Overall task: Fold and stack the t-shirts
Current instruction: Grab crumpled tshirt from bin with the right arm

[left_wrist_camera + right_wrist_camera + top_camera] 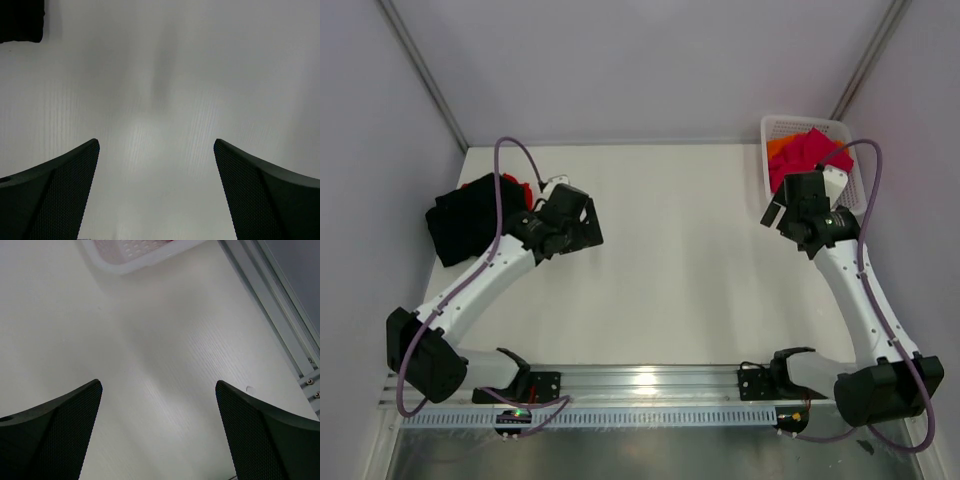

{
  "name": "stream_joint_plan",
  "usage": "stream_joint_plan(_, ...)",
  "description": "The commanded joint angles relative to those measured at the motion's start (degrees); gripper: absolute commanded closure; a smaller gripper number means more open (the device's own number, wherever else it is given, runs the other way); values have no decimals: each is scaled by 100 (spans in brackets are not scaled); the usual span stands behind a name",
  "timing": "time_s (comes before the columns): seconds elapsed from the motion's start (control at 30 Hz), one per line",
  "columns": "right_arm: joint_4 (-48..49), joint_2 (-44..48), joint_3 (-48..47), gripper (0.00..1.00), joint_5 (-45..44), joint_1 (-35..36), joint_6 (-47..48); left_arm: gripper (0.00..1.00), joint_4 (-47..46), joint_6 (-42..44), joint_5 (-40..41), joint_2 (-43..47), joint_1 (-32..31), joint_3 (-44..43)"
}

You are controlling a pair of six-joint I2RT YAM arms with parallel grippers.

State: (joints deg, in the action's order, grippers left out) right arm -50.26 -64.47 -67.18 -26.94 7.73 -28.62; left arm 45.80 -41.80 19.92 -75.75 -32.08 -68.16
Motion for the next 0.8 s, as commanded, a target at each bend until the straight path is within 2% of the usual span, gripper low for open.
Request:
stream_joint_plan(0.0,-89,-286,-287,0,92,9,-143,1,43,-12,64,51,17,84)
stream_joint_plan(0.27,499,-540,-410,1,-48,-87,-144,1,52,-3,117,86,26,189)
stream_joint_plan(0.53,991,-1691,-1445,3,-347,-306,410,1,34,-39,152,297,26,391)
stream_joint_plan(0.67,1018,-2471,-2062,4,283,-1105,226,1,87,-74,187,367,26,470)
stream_joint_plan(0.7,1088,-2631,-2167,5,930,-1498,138,1,96,-82,196,385,26,488)
stream_joint_plan(0.77,1176,-3130,-2544,5,1356,-1747,76,1,113,-117,240,455,26,540)
